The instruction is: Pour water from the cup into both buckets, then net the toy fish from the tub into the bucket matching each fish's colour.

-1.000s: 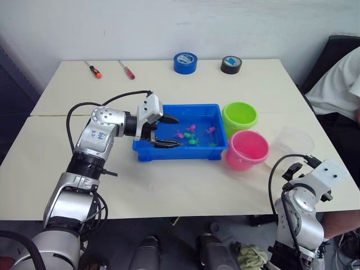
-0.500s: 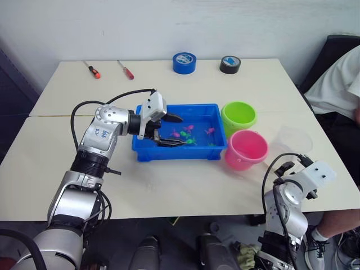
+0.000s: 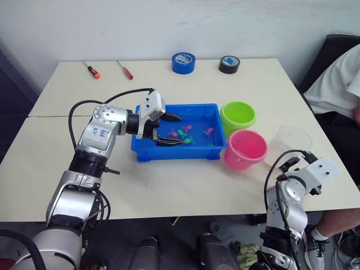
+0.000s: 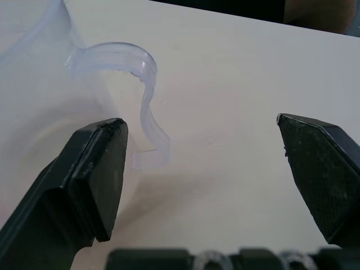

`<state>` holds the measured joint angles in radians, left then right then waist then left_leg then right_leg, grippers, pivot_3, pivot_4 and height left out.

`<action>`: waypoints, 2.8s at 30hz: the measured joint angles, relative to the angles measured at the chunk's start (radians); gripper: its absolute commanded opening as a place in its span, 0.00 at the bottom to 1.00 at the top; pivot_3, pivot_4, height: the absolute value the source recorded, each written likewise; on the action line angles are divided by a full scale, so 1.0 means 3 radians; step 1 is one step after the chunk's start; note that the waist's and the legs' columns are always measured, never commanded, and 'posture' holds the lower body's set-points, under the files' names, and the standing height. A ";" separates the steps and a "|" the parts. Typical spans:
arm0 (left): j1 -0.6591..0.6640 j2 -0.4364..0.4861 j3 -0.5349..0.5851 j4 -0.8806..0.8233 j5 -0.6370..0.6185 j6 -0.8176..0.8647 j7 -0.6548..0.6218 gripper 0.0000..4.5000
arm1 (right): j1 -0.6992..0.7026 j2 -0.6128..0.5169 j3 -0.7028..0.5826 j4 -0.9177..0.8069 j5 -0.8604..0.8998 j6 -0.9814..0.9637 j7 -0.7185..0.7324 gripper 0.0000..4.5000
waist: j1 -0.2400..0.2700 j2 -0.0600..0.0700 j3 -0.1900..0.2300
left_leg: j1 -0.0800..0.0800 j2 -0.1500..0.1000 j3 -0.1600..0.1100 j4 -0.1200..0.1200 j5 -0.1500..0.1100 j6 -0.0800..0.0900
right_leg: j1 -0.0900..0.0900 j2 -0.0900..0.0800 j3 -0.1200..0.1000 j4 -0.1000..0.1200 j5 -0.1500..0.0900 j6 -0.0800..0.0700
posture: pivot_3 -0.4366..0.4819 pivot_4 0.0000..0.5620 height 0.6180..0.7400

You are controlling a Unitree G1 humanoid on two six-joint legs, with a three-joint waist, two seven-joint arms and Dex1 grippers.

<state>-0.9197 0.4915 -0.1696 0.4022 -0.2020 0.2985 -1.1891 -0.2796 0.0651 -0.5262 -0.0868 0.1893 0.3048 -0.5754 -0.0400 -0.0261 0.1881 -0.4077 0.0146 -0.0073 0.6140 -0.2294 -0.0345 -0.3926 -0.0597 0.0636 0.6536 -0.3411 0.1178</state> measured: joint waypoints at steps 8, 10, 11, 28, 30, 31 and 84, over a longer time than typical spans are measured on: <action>0.0005 0.0000 0.0001 -0.0035 -0.0003 0.0027 0.0037 0.99 | -0.0068 -0.0158 0.0030 0.0161 -0.0041 -0.0083 0.0060 1.00 | -0.0019 0.0000 0.0000 | 0.0000 0.0000 0.0000 0.0000 0.0000 0.0000 | 0.0000 0.0000 0.0000 0.0000 0.0000 0.0000 | 0.48 0.27 0.95; 0.0007 0.0000 0.0006 -0.0048 -0.0004 0.0029 0.0047 0.99 | -0.0093 -0.0214 0.0029 0.0221 -0.0047 -0.0120 0.0076 1.00 | -0.0024 0.0000 0.0000 | 0.0000 0.0000 0.0000 0.0000 0.0001 0.0000 | 0.0000 0.0000 0.0001 0.0001 0.0000 0.0000 | 0.48 0.27 0.95; 0.0009 0.0000 0.0011 -0.0052 -0.0004 0.0030 0.0051 0.99 | -0.0106 -0.0228 0.0029 0.0249 -0.0052 -0.0139 0.0079 1.00 | -0.0030 0.0000 0.0000 | 0.0000 0.0000 0.0000 0.0000 0.0001 0.0000 | 0.0000 0.0000 0.0001 0.0001 0.0000 0.0000 | 0.48 0.27 0.95; 0.0097 0.0016 0.0022 -0.0186 -0.0006 0.0095 0.0135 0.99 | -0.0218 -0.0553 0.0210 0.0706 -0.0135 -0.0293 0.0503 1.00 | -0.0054 0.0001 0.0001 | 0.0002 0.0000 0.0003 0.0000 0.0001 0.0000 | 0.0000 0.0001 0.0004 0.0003 0.0000 0.0000 | 0.48 0.27 0.95; 0.0113 0.0022 0.0025 -0.0244 -0.0006 0.0098 0.0142 0.99 | -0.0206 -0.0552 0.0228 0.0700 -0.0135 -0.0292 0.0507 1.00 | -0.0054 0.0001 0.0001 | 0.0002 0.0000 0.0003 0.0000 0.0001 0.0000 | 0.0000 0.0001 0.0004 0.0003 0.0000 0.0000 | 0.48 0.27 0.95; 0.0118 0.0022 0.0027 -0.0263 -0.0006 0.0101 0.0145 0.99 | -0.0204 -0.0553 0.0230 0.0700 -0.0136 -0.0292 0.0502 1.00 | -0.0053 0.0001 0.0001 | 0.0002 0.0000 0.0003 0.0000 0.0001 0.0000 | 0.0000 0.0000 0.0004 0.0003 0.0000 0.0000 | 0.48 0.27 0.95; 0.0285 -0.0009 0.0037 -0.0467 -0.0014 0.0211 0.0218 1.00 | 0.0452 -0.0268 0.0301 -0.0357 -0.0117 0.0164 0.0397 0.01 | 0.0012 0.0001 0.0001 | 0.0003 0.0000 0.0003 0.0000 0.0001 -0.0001 | 0.0001 0.0000 0.0004 0.0001 0.0000 0.0000 | 0.48 0.27 0.95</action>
<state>-0.8341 0.4889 -0.1586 0.2620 -0.2062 0.3618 -1.1237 -0.1440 -0.0152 -0.4358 -0.1938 0.1543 0.3541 -0.4561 -0.0365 -0.0258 0.1883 -0.4069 0.0145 -0.0065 0.6139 -0.2290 -0.0347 -0.3923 -0.0598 0.0650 0.6538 -0.3411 0.1178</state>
